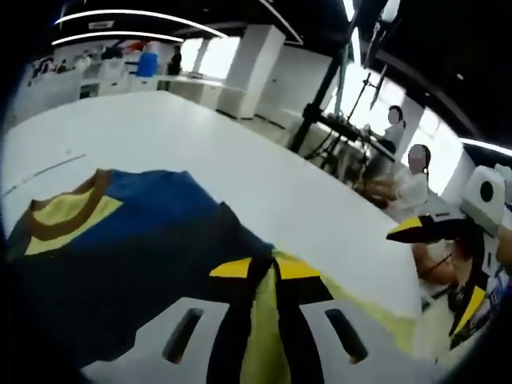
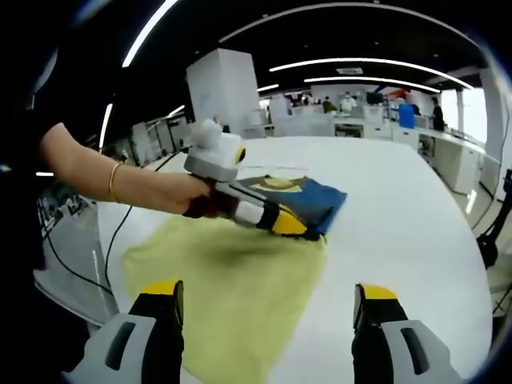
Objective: Fold the garment on the visible template until the final outline fits inside the template.
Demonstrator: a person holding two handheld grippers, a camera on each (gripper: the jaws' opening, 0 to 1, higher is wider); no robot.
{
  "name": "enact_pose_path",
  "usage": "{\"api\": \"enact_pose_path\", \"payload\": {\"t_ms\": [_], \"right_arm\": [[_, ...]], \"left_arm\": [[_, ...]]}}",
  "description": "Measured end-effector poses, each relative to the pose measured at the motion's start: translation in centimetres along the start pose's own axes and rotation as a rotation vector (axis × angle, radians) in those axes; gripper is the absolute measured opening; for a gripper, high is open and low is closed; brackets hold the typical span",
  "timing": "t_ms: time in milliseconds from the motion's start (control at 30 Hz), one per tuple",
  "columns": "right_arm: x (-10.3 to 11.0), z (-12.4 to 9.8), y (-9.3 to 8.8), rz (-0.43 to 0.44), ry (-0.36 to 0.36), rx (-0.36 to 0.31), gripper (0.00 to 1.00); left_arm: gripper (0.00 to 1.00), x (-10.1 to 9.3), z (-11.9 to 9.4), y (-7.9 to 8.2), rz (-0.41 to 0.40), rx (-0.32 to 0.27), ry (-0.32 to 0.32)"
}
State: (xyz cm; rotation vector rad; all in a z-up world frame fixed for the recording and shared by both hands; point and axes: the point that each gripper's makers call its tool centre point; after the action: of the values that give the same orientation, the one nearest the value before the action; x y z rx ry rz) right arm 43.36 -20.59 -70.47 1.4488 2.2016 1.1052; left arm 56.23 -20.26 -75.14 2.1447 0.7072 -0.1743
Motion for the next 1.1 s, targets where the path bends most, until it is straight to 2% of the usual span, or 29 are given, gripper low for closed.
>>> {"api": "enact_pose_path", "payload": {"t_ms": [100, 267, 433, 633, 767, 933, 1100], "right_arm": [[0.1, 0.0, 0.0, -0.003, 0.0, 0.002, 0.87], [0.3, -0.1, 0.2, -0.012, 0.017, 0.005, 0.88], [0.9, -0.3, 0.0, -0.029, 0.056, 0.032, 0.92], [2.2, -0.4, 0.1, -0.064, 0.112, 0.079, 0.99], [3.0, -0.4, 0.6, -0.099, 0.141, 0.103, 0.99], [3.7, -0.4, 1.1, -0.13, 0.165, 0.124, 0.99], [4.9, -0.5, 1.3, -0.199, 0.203, 0.16, 0.99]], "left_arm": [[0.17, -0.6, 0.3, -0.2, 0.039, 0.011, -0.005], [0.4, -1.8, -0.3, 0.7, 0.118, -0.027, -0.014], [0.66, -1.9, -1.6, 1.3, 0.13, -0.049, 0.009], [0.89, -1.7, -4.0, 1.6, 0.136, -0.082, 0.03], [0.99, -1.8, -5.7, 1.4, 0.135, -0.093, 0.032], [0.99, -1.4, -8.4, 0.3, 0.142, -0.091, 0.049], [0.99, -0.8, -11.9, -1.9, 0.156, -0.095, 0.073]]}}
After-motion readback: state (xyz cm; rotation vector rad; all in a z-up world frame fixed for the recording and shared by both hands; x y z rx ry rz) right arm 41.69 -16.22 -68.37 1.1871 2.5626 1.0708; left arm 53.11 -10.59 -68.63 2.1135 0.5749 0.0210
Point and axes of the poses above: the point that each gripper's makers call its tool centre point, and the gripper's own axes: z roughly forward along the fingers, x roughly to its left, y roughly out of its top, and after that the axes turned 11 degrees about x, right-handed
